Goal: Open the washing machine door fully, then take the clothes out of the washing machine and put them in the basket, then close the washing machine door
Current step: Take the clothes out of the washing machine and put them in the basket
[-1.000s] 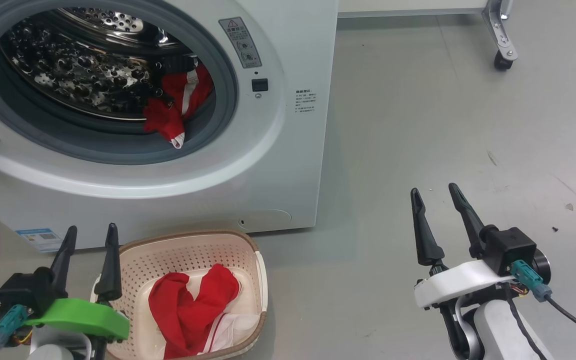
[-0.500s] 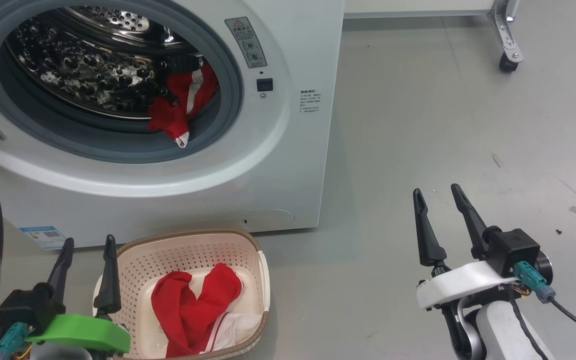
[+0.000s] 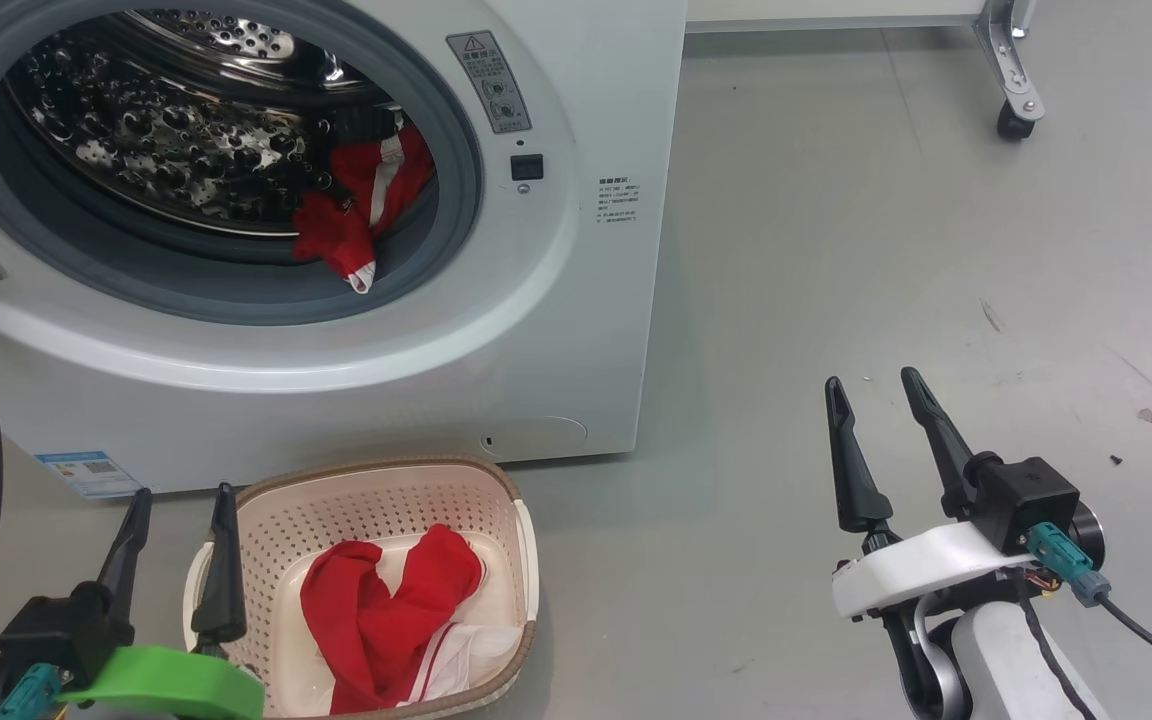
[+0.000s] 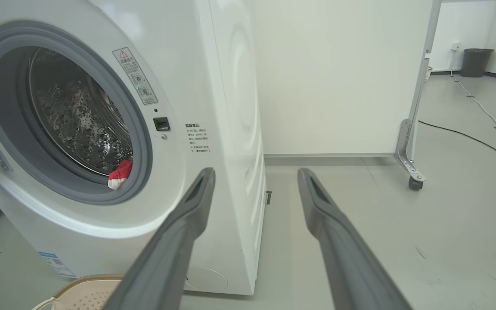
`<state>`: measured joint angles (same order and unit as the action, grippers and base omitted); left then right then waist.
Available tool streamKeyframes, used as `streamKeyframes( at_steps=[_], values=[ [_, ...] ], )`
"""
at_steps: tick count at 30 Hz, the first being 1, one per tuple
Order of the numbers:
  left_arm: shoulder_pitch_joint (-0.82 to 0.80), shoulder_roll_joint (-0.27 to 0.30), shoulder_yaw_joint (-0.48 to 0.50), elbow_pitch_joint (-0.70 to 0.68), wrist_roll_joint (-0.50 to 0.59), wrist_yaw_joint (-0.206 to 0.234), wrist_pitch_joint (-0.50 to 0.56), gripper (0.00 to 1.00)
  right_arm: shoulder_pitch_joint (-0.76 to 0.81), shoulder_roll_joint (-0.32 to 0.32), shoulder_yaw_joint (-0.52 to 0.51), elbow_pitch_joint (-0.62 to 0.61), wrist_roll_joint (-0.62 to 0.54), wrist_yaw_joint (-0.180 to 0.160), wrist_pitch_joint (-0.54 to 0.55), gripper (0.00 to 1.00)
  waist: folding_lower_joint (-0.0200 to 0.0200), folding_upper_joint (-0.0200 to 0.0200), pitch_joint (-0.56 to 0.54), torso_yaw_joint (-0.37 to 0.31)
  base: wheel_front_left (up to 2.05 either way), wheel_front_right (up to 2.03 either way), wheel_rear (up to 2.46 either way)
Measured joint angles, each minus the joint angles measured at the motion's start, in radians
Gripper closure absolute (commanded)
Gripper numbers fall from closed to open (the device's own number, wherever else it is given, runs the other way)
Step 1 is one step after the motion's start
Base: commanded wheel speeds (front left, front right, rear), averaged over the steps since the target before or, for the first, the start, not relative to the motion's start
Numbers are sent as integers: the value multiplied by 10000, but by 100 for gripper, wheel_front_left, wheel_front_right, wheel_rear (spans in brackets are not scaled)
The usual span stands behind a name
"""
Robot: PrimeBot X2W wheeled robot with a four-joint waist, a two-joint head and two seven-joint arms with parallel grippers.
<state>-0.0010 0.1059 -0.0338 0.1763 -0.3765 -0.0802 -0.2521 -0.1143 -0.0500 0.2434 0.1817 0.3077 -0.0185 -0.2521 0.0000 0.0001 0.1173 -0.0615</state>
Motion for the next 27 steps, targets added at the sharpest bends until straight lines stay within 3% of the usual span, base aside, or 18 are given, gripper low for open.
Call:
streamKeyframes(
  at_steps=[27],
  values=[
    [281,-159,188,-334,347,-54,0,0,0,0,79,-136,2,77,0,0,0,0,131,-68,0,0,0]
  ],
)
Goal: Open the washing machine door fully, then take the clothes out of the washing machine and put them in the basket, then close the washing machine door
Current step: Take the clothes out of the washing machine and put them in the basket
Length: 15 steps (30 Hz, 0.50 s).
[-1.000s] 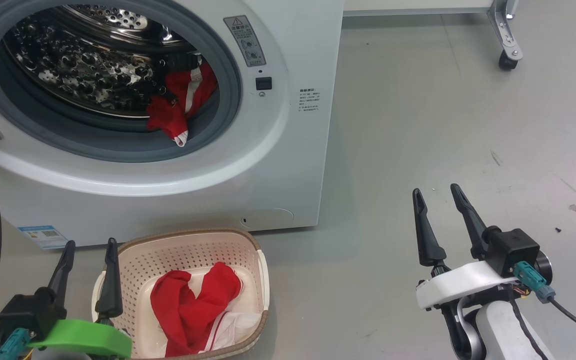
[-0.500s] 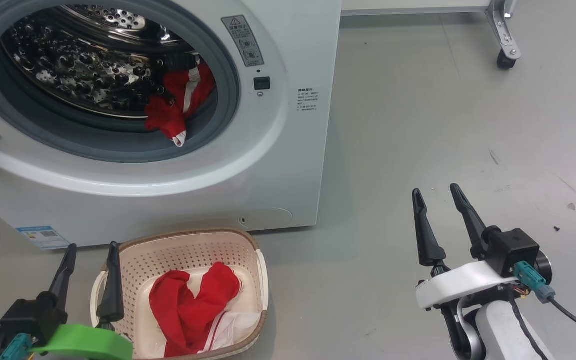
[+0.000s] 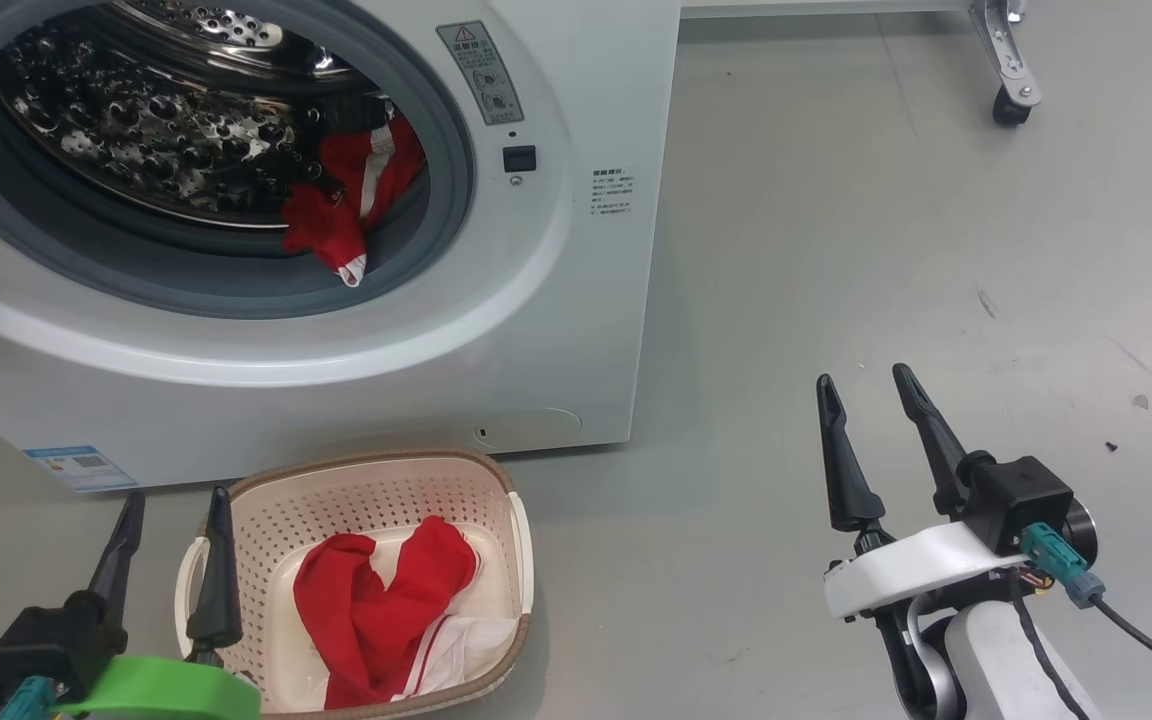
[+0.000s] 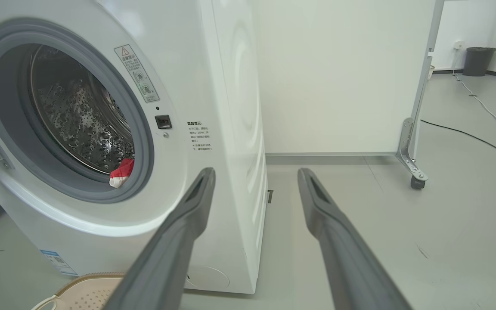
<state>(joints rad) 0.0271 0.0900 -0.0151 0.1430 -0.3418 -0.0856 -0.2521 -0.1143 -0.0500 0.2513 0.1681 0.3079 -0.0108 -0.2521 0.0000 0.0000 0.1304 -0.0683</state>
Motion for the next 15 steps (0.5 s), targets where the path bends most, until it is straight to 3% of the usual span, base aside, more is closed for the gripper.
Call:
streamKeyframes(
  at_steps=[7,15],
  values=[
    [28,69,115,-251,13,-73,0,0,0,4,226,-71,-8,0,0,0,0,0,327,-131,0,0,0],
    [-56,579,2,-477,178,-171,2,0,1,4,548,-328,-13,-19,0,0,0,0,957,-405,0,0,0]
  ],
)
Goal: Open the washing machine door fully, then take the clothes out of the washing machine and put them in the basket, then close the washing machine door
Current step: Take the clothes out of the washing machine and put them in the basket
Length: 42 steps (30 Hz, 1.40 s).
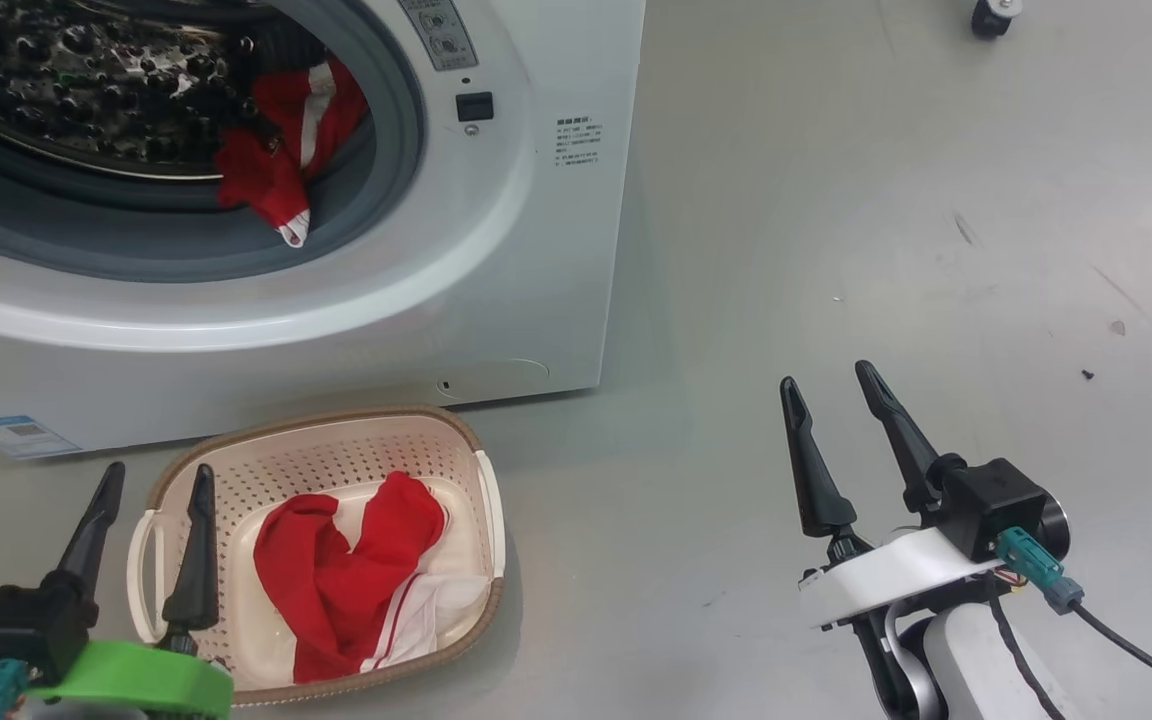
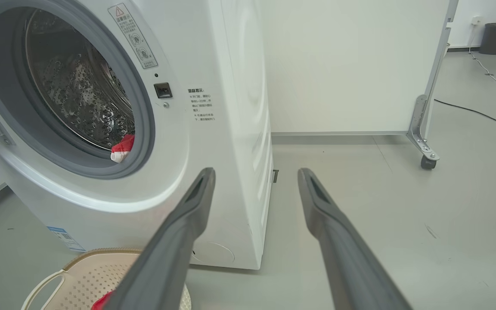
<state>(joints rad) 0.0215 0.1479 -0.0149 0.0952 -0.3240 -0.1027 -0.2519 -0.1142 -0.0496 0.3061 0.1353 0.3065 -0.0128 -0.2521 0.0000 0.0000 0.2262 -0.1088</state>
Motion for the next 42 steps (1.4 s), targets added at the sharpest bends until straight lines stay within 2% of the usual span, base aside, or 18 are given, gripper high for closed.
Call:
streamKeyframes(
  at_steps=[13,22,30,42],
  values=[
    [-1700,911,151,-192,69,-10,1271,0,-81,2,640,-520,245,-341,0,0,0,0,1337,-820,0,0,0],
    [-3513,1496,882,-263,-571,-6,2543,0,-671,2,1239,-917,675,-439,0,0,0,0,2267,-1617,0,0,0],
    [-5036,2382,1183,334,-610,23,3870,0,-875,4,1524,-1074,807,-614,0,0,0,0,2970,-2485,0,0,0],
    [-6833,3106,1080,1390,-543,155,5540,0,-1125,12,1760,-1289,909,-796,0,0,0,0,3730,-3122,0,0,0]
  ],
)
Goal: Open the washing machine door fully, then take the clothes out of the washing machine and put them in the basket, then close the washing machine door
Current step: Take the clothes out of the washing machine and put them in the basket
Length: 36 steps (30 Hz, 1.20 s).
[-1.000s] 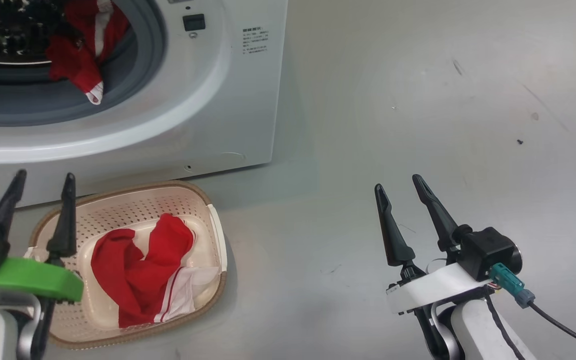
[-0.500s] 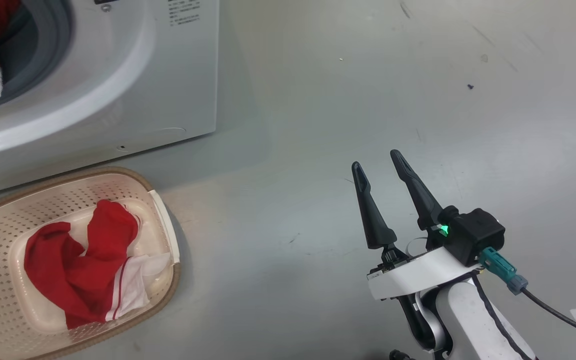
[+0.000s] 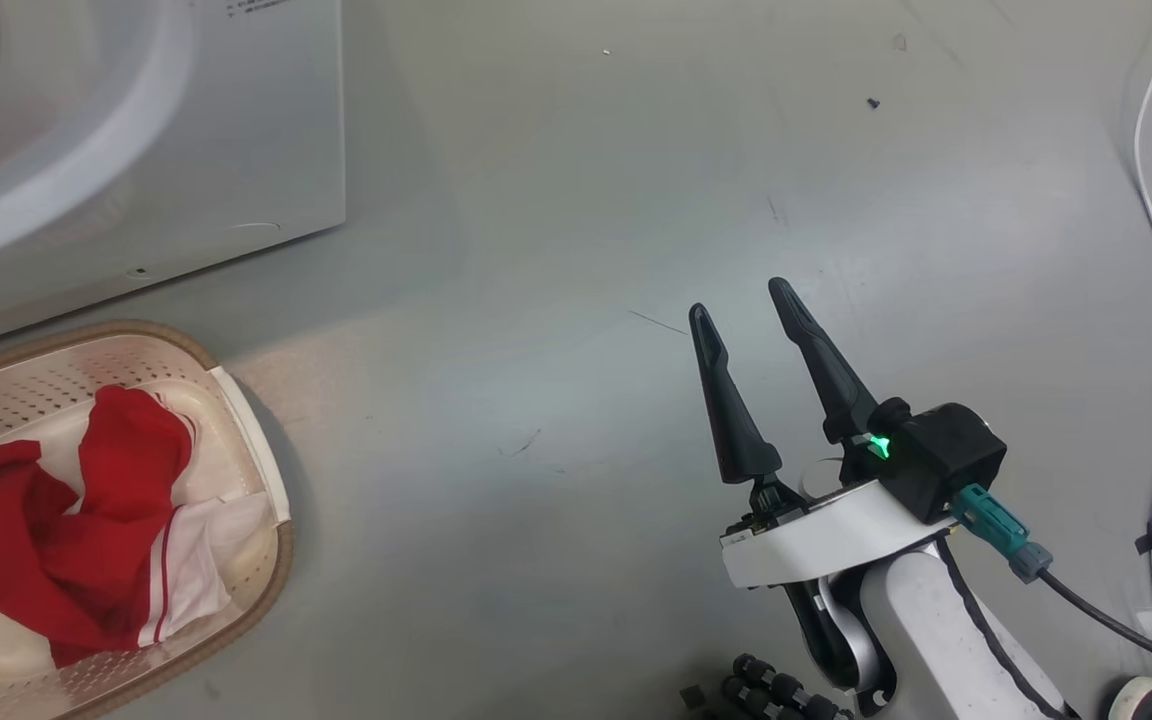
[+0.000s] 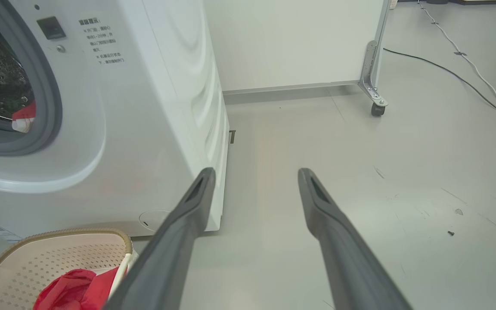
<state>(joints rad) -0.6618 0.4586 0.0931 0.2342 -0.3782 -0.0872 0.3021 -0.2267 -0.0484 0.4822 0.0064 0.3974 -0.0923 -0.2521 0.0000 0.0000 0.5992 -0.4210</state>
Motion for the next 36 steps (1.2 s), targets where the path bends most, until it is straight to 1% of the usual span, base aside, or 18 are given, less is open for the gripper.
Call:
streamKeyframes(
  at_steps=[6,19,28,36],
  values=[
    [-709,297,-119,522,105,29,474,0,-139,12,130,-71,157,-75,0,0,0,0,246,-217,0,0,0],
    [-1894,293,-640,1411,203,12,917,0,-221,27,245,-151,244,-161,0,0,0,0,561,-484,0,0,0],
    [-2494,416,-665,2155,583,33,1062,0,-280,31,305,-178,244,-238,0,0,0,0,637,-499,0,0,0],
    [-2931,523,-667,2865,646,196,1197,0,-280,31,295,-203,244,-249,0,0,0,0,674,-518,0,0,0]
  ],
)
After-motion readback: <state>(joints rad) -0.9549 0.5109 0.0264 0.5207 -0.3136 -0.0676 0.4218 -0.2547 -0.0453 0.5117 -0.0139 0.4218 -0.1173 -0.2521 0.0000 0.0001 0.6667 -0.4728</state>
